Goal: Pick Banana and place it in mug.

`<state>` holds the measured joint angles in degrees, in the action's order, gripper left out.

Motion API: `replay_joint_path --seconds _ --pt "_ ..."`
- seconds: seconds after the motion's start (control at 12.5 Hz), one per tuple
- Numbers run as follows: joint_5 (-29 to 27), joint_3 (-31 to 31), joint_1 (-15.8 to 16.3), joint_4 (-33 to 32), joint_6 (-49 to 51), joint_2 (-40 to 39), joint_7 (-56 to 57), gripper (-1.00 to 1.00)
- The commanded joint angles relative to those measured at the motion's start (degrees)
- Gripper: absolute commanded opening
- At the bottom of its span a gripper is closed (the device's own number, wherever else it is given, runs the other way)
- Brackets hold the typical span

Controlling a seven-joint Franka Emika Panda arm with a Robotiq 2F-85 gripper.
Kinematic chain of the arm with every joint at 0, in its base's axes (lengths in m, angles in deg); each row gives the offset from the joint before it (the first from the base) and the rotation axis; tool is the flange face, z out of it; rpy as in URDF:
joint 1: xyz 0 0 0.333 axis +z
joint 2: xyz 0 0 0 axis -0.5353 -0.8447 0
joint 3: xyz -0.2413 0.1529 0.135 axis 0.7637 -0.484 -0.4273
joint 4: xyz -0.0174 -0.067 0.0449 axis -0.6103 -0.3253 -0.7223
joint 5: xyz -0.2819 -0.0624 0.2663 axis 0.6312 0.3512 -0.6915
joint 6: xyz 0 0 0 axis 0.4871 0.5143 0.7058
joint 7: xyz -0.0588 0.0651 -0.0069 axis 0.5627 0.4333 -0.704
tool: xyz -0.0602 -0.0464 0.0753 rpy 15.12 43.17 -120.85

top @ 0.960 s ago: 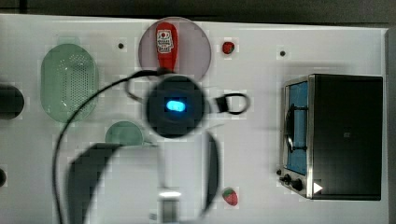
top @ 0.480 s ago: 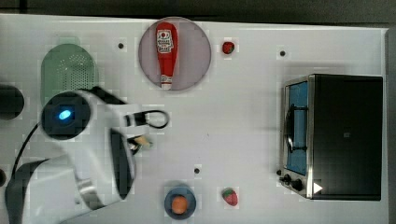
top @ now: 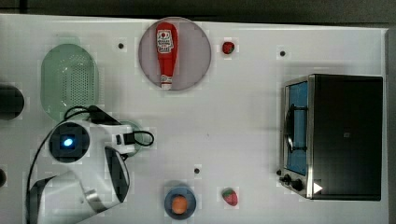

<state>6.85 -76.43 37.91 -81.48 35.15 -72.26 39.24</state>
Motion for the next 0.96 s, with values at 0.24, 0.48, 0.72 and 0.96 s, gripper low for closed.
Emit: replay_joint_path --seconds 0.24,0.48,0.72,0.96 --pt "0.49 0.57 -2.17 0.12 -4.76 -4.06 -3.88 0.44" --pt "0.49 0.61 -2.17 0.23 -4.81 -3.92 -3.88 1.00" --pt "0.42 1.55 -2.77 2.22 -3.60 -0.14 -3.87 1.00" --pt "0.49 4.45 -3.56 7.22 9.79 7.73 -1.61 1.00"
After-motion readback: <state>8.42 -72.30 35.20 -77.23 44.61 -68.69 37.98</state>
